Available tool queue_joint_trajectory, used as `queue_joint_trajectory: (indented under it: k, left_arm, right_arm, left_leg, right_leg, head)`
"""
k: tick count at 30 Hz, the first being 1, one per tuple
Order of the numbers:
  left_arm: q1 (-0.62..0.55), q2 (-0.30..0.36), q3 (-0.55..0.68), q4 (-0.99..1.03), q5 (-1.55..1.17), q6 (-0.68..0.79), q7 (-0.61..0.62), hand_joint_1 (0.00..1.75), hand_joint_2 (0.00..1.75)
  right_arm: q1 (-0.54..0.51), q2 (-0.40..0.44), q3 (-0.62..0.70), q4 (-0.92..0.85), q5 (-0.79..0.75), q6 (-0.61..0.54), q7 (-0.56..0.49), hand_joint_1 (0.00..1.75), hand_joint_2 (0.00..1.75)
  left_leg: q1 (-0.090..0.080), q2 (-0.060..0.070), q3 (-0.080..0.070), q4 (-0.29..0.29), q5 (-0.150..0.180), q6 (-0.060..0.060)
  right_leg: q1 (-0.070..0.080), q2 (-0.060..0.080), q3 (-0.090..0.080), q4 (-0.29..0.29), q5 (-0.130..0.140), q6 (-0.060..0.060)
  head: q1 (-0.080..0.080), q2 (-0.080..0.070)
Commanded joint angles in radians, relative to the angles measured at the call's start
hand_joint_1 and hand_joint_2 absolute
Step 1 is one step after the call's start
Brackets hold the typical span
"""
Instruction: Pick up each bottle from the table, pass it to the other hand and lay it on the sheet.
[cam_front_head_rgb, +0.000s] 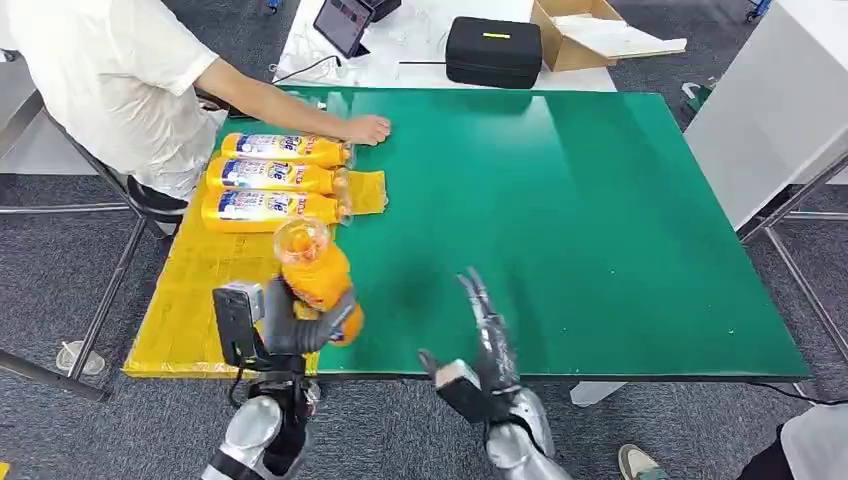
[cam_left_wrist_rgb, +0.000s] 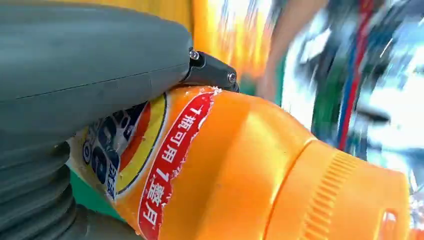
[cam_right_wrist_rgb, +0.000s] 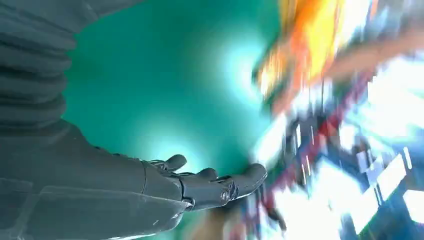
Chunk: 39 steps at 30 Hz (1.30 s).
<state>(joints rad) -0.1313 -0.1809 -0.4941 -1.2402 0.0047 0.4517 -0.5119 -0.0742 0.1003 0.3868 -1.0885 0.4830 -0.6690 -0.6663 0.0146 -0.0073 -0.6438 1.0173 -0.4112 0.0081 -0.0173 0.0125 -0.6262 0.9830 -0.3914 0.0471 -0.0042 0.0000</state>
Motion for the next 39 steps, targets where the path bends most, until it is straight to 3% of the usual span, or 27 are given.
queue_joint_trajectory:
  k: [1, 9, 10, 13, 14, 16, 17, 22, 31, 33, 34, 35, 36, 38, 39]
  left_arm:
    - [-0.013, 0.083, 0.076, 0.019, -0.189, 0.107, 0.001, 1.75, 1.75]
    - [-0.013, 0.083, 0.076, 0.019, -0.189, 0.107, 0.001, 1.75, 1.75]
    - [-0.025, 0.089, 0.075, 0.033, -0.280, 0.154, 0.021, 1.75, 1.75]
    - [-0.048, 0.109, 0.102, 0.062, -0.443, 0.192, 0.091, 1.75, 1.75]
    - [-0.066, 0.126, 0.098, 0.117, -0.574, 0.215, 0.155, 1.75, 1.75]
    - [-0.085, 0.145, 0.121, 0.147, -0.697, 0.177, 0.216, 1.75, 1.75]
    - [-0.105, 0.146, 0.130, 0.198, -0.755, 0.131, 0.258, 1.75, 1.75]
    - [-0.260, 0.174, 0.061, 0.541, -0.981, -0.040, 0.323, 1.75, 1.75]
    - [-0.398, 0.157, 0.043, 0.768, -1.012, -0.223, 0.317, 1.69, 1.75]
    - [-0.396, 0.162, 0.046, 0.786, -1.001, -0.241, 0.292, 1.45, 1.75]
    - [-0.391, 0.165, 0.052, 0.790, -0.992, -0.246, 0.282, 1.45, 1.75]
    - [-0.390, 0.167, 0.055, 0.796, -0.983, -0.258, 0.262, 1.20, 1.75]
    - [-0.387, 0.168, 0.059, 0.797, -0.976, -0.261, 0.256, 0.77, 1.75]
    - [-0.387, 0.167, 0.059, 0.796, -0.974, -0.264, 0.252, 0.14, 1.75]
    - [-0.386, 0.166, 0.059, 0.794, -0.973, -0.265, 0.252, 0.14, 1.75]
  right_arm:
    - [0.136, 0.139, -0.494, -0.375, 0.160, -0.029, -0.032, 0.00, 0.00]
    - [0.136, 0.139, -0.494, -0.375, 0.160, -0.029, -0.032, 0.00, 0.00]
    - [0.140, 0.176, -0.575, -0.497, 0.182, -0.029, -0.032, 0.00, 0.00]
    - [0.151, 0.184, -0.642, -0.630, 0.097, -0.029, -0.032, 0.00, 0.00]
    - [0.147, 0.146, -0.635, -0.598, 0.065, -0.029, -0.032, 0.00, 0.00]
    - [0.151, 0.164, -0.579, -0.562, 0.043, -0.029, -0.032, 0.00, 0.00]
    - [0.161, 0.113, -0.520, -0.501, -0.009, -0.029, -0.032, 0.00, 0.00]
    - [0.084, 0.047, -0.328, -0.271, -0.057, -0.029, -0.032, 0.00, 0.00]
    - [0.042, 0.006, -0.271, -0.186, -0.125, -0.029, -0.032, 0.00, 0.00]
    - [0.042, 0.005, -0.273, -0.178, -0.130, -0.029, -0.032, 0.00, 0.00]
    - [0.044, 0.004, -0.269, -0.177, -0.137, -0.029, -0.032, 0.00, 0.00]
    - [0.047, 0.000, -0.265, -0.179, -0.144, -0.029, -0.032, 0.00, 0.00]
    - [0.047, -0.001, -0.260, -0.174, -0.146, -0.029, -0.032, 0.00, 0.00]
    - [0.046, -0.003, -0.253, -0.166, -0.152, -0.029, -0.032, 0.00, 0.00]
    - [0.045, -0.003, -0.251, -0.162, -0.152, -0.029, -0.032, 0.00, 0.00]
  left_leg:
    - [-0.001, 0.000, 0.000, 0.000, 0.000, 0.000]
    - [0.000, -0.001, 0.002, 0.000, 0.000, 0.001]
    - [0.000, -0.001, 0.005, 0.000, -0.001, 0.001]
    - [-0.001, -0.002, 0.003, 0.001, -0.001, 0.001]
    - [-0.001, -0.002, 0.003, 0.001, -0.001, 0.001]
    - [0.000, -0.002, 0.003, -0.001, 0.000, 0.001]
    - [0.000, 0.000, 0.006, -0.002, 0.000, 0.001]
    - [0.001, 0.002, 0.006, -0.003, 0.001, 0.000]
    - [0.001, -0.001, 0.004, -0.001, 0.003, -0.001]
    - [0.000, 0.001, 0.004, -0.001, 0.003, -0.001]
    - [0.001, 0.002, 0.006, -0.002, 0.003, -0.001]
    - [0.001, 0.001, 0.005, -0.001, 0.003, -0.001]
    - [0.001, 0.002, 0.006, -0.002, 0.002, -0.001]
    - [0.001, 0.001, 0.005, -0.002, 0.003, -0.001]
    - [0.001, 0.002, 0.007, -0.002, 0.002, -0.001]
  right_leg:
    - [-0.001, -0.001, -0.001, 0.001, -0.001, -0.002]
    - [0.000, -0.002, 0.002, 0.000, -0.001, -0.001]
    - [0.000, -0.003, 0.005, 0.000, -0.002, -0.002]
    - [-0.001, -0.004, 0.002, 0.002, -0.002, -0.002]
    - [-0.001, -0.005, 0.003, 0.003, -0.003, -0.003]
    - [0.000, -0.004, 0.003, 0.000, -0.001, -0.002]
    - [0.001, -0.003, 0.006, -0.002, -0.001, -0.002]
    - [0.001, 0.000, 0.005, -0.003, 0.001, -0.002]
    - [0.002, -0.003, 0.005, -0.002, 0.001, -0.002]
    - [0.000, -0.001, 0.004, -0.001, 0.001, -0.002]
    - [0.001, 0.000, 0.006, -0.001, 0.001, -0.002]
    - [0.001, 0.000, 0.005, -0.001, 0.001, -0.002]
    - [0.001, 0.000, 0.006, -0.001, 0.001, -0.002]
    - [0.001, 0.000, 0.005, -0.001, 0.001, -0.002]
    - [0.001, 0.000, 0.007, -0.001, 0.001, -0.003]
  head:
    - [-0.001, 0.000]
    - [0.000, 0.000]
    - [0.000, 0.000]
    - [0.000, 0.000]
    - [0.000, 0.000]
    - [0.000, 0.000]
    - [0.000, 0.000]
    - [0.000, 0.000]
    - [0.000, 0.000]
    - [0.000, 0.000]
    - [0.000, 0.000]
    - [0.000, 0.000]
    - [0.000, 0.000]
    - [0.000, 0.000]
    - [0.000, 0.000]
